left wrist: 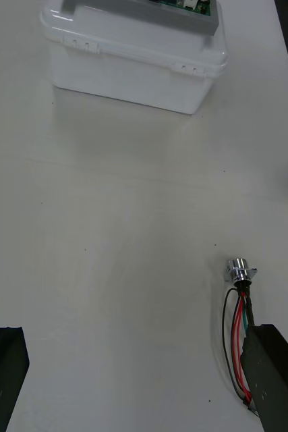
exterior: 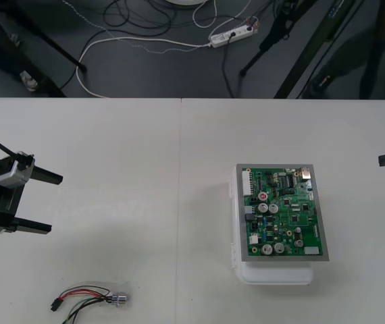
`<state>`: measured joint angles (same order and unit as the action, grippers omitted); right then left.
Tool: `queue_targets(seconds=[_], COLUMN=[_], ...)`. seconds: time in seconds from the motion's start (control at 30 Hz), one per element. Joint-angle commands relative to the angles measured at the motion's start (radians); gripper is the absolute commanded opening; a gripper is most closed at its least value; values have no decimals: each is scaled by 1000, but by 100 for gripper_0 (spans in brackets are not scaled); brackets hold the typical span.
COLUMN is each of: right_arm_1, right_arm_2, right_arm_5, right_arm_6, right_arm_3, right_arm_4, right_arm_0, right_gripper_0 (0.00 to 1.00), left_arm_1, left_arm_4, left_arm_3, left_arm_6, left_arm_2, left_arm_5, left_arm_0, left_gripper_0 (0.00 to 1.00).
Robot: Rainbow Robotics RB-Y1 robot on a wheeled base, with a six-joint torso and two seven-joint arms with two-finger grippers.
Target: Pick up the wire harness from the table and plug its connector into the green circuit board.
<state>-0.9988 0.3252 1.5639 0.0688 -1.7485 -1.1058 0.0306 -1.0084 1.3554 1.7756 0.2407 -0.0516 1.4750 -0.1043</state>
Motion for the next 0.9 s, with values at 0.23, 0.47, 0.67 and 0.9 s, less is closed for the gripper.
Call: queue_targets(seconds=[0.23, 0.47, 0.67, 0.9], right_arm_1=[-47, -47, -47, -47], right_arm_2=[32, 32, 32, 32], right_arm_5=[7, 7, 7, 7], right_arm_6=[17, 17, 17, 17], right_arm_3=[-23, -23, -23, -23], right_arm_4=[0, 0, 0, 0], right_arm_0=[14, 14, 14, 14], right_gripper_0=[100, 100, 100, 100], left_arm_1=[13, 13, 13, 13], left_arm_4=[-5, -5, -5, -5], left_arm_3=[25, 25, 25, 25], left_arm_6=[-55, -55, -55, -55], left_arm_2=[-8, -8, -8, -8], left_arm_5=[19, 19, 19, 19], left_arm_0=[-32, -32, -32, -32], left_gripper_0=[93, 93, 93, 93])
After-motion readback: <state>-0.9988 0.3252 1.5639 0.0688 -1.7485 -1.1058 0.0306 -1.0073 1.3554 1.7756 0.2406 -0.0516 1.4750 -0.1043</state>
